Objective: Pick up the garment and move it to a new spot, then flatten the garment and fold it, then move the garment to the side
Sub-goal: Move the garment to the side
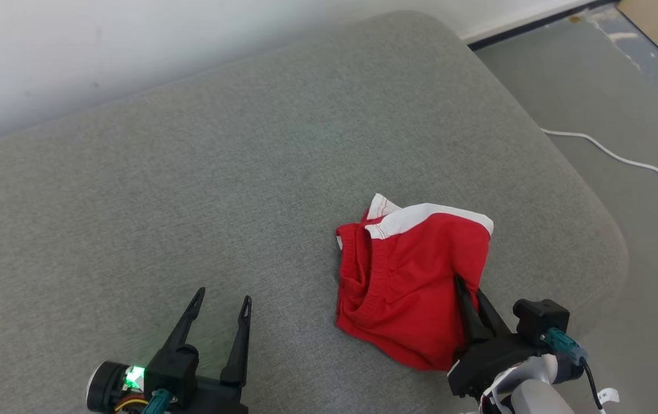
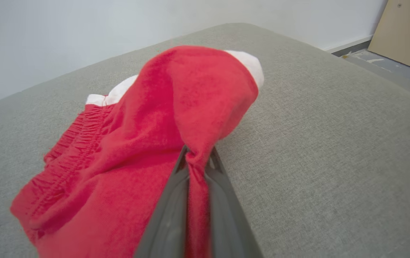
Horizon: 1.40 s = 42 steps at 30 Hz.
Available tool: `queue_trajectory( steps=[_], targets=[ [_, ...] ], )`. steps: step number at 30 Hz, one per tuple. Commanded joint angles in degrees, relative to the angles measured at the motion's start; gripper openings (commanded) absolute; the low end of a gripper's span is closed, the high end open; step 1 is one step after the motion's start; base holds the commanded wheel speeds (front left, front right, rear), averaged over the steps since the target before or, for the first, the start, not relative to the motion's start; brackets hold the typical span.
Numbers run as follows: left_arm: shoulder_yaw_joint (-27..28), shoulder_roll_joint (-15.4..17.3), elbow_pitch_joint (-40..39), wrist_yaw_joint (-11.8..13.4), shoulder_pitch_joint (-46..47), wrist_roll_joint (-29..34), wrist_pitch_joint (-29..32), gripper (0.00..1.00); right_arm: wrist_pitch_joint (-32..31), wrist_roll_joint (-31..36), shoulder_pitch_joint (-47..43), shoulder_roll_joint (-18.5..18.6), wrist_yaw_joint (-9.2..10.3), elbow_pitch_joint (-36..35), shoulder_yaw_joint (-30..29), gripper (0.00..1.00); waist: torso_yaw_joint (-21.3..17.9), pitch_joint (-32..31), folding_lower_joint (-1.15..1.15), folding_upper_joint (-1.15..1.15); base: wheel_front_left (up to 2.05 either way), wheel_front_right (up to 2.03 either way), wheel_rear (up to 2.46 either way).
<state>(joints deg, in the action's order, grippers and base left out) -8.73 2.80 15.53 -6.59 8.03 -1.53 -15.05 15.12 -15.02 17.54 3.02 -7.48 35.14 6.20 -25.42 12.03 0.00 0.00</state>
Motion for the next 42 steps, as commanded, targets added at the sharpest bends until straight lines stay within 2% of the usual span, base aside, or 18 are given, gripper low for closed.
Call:
queue_trajectory(
  steps=[1,7,13,14,21,26,33,34,35,36,37,39,42],
  targets=[
    [-0.05,0.29,0.28,-0.30,0.72,0.53,-0.19,1.00,0.01,1.12,1.03,-0.23,-0.01,-0.10,0.15,0.00,-0.83,2.79,0.00,0.00,0.00,0.00,0.00],
    [-1.20,0.75,0.91,-0.41,1.75,0.86,-0.19,1.00,0.00,7.31,4.53,0.82,-0.01,0.86,-1.97,0.00,4.55,5.61,0.00,0.00,0.00,0.00,0.00],
    [-2.40,1.55,0.57,-0.66,3.22,1.19,-0.19,1.00,0.01,11.63,11.14,6.31,-0.01,2.61,-3.91,0.00,11.09,8.74,0.00,0.00,0.00,0.00,0.00],
    [-2.40,1.55,0.57,-0.66,3.22,1.19,-0.19,1.00,0.01,11.63,11.14,6.31,-0.01,2.61,-3.91,0.00,11.09,8.74,0.00,0.00,0.00,0.00,0.00],
    [-2.86,1.86,-0.69,-0.50,4.28,1.04,-0.19,1.00,0.01,17.04,18.87,16.38,-0.01,10.56,-6.91,0.00,17.60,10.55,0.00,0.00,0.00,0.00,0.00],
    [-2.71,1.81,-1.47,-0.04,4.34,0.79,-0.19,1.00,0.00,21.87,23.10,24.09,-0.01,17.62,-11.99,0.00,20.78,11.12,0.00,0.00,0.00,0.00,0.00],
    [-2.20,1.91,-2.08,0.02,3.62,0.65,-0.19,1.00,0.00,27.77,26.73,30.31,-0.01,23.43,-21.87,0.00,22.32,11.62,0.00,0.00,0.00,0.00,0.00],
    [-2.14,1.90,-2.07,0.00,3.58,0.65,-0.19,1.00,0.01,28.76,26.95,30.79,-0.01,23.77,-23.78,0.07,22.39,11.58,0.00,0.00,0.00,0.00,0.00],
    [-2.11,1.88,-1.99,0.00,3.59,0.66,-0.19,1.00,0.01,29.70,26.94,31.29,-0.01,24.11,-25.90,0.28,22.43,11.48,0.00,0.00,0.00,0.00,0.00],
    [-2.09,1.86,-1.88,0.01,3.61,0.68,-0.19,1.00,-0.07,31.06,26.73,31.87,-0.01,24.21,-28.26,0.83,22.44,11.35,0.00,0.00,0.00,0.00,0.00],
    [-2.08,1.82,-1.74,0.05,3.64,0.72,-0.19,1.00,-0.79,32.62,26.27,32.42,-0.01,24.41,-30.80,1.00,22.44,11.14,0.00,0.00,0.00,0.00,0.00],
    [-2.12,1.72,-1.55,0.26,3.55,0.81,-0.19,1.00,-1.79,35.44,25.26,32.24,-0.01,23.90,-36.01,1.00,22.37,10.56,0.00,0.00,0.00,0.00,0.00],
    [-1.80,1.65,-1.35,0.48,2.99,0.62,-0.19,1.00,-1.93,40.25,24.51,29.83,-0.01,21.16,-42.34,1.00,22.00,9.59,0.00,0.00,0.00,0.00,0.00]
  ],
)
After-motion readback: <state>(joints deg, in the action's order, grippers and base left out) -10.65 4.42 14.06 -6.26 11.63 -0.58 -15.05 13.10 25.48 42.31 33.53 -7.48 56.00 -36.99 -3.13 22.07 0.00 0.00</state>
